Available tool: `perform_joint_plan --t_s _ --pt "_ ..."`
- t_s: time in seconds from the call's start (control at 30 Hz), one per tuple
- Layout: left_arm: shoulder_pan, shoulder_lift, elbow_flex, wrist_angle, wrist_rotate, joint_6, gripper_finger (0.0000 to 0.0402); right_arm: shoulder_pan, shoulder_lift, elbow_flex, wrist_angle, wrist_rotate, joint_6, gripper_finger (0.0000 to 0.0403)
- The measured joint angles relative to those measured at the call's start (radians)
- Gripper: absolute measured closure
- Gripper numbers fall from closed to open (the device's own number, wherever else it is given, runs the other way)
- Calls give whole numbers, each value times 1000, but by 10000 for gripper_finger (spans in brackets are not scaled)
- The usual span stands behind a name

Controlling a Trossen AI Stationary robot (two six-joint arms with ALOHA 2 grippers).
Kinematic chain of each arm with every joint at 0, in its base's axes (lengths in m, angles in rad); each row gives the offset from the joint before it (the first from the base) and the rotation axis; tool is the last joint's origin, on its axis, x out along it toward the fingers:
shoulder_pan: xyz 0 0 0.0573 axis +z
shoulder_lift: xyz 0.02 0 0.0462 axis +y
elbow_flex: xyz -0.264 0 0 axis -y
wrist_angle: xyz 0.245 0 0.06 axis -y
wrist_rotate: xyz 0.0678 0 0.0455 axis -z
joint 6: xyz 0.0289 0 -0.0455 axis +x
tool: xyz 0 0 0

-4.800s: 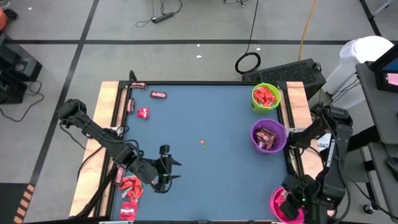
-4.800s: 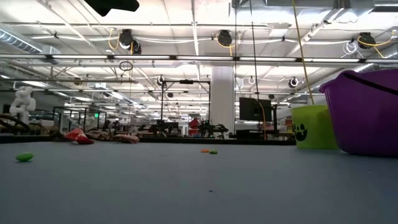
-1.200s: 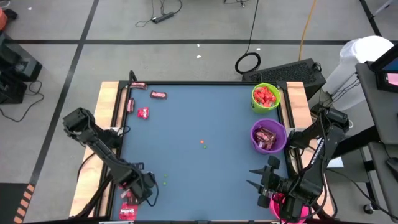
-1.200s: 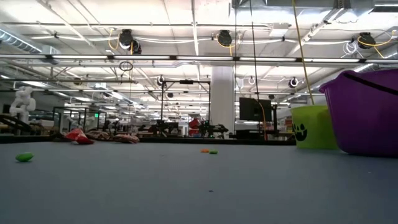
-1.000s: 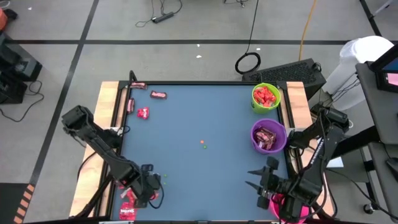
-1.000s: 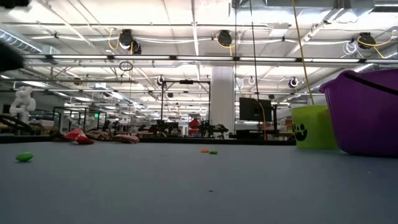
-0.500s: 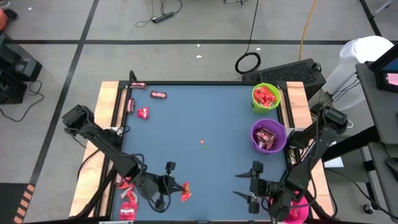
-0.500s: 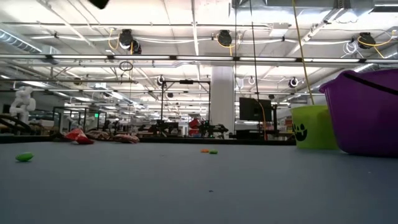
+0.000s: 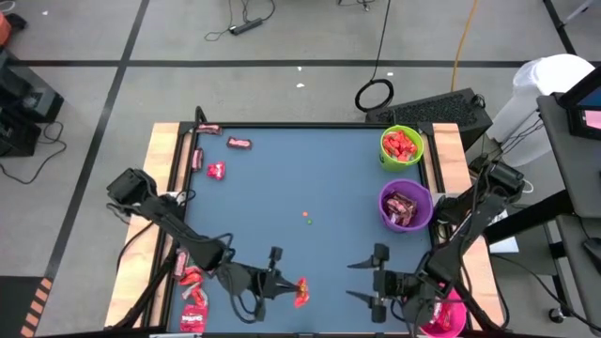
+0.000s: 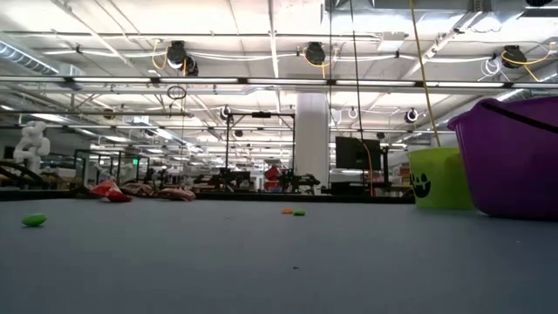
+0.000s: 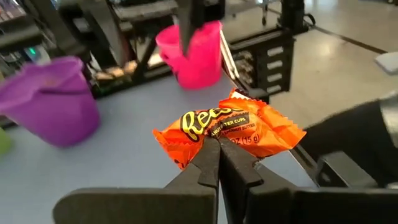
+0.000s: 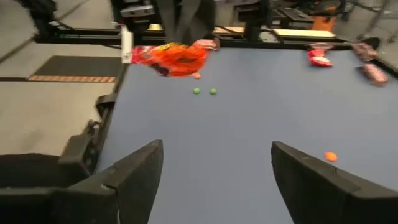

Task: Organize candy in baskets
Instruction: Put the orange chocolate bar into the green bucket

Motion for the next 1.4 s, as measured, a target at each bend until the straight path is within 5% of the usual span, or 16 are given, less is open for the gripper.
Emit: perform_joint_plan --t_s 0.23,0.53,1.1,1.4 --pt "35 56 0 86 -3 112 396 -10 0 -103 211 -38 8 117" --pt "75 130 0 123 -174 142 396 -85 1 -180 254 -104 308 117" --pt "187 197 0 313 -150 136 395 -243 31 -182 329 -148 230 120" --pt "193 197 0 316 -150 136 395 -283 33 -182 337 -172 197 202"
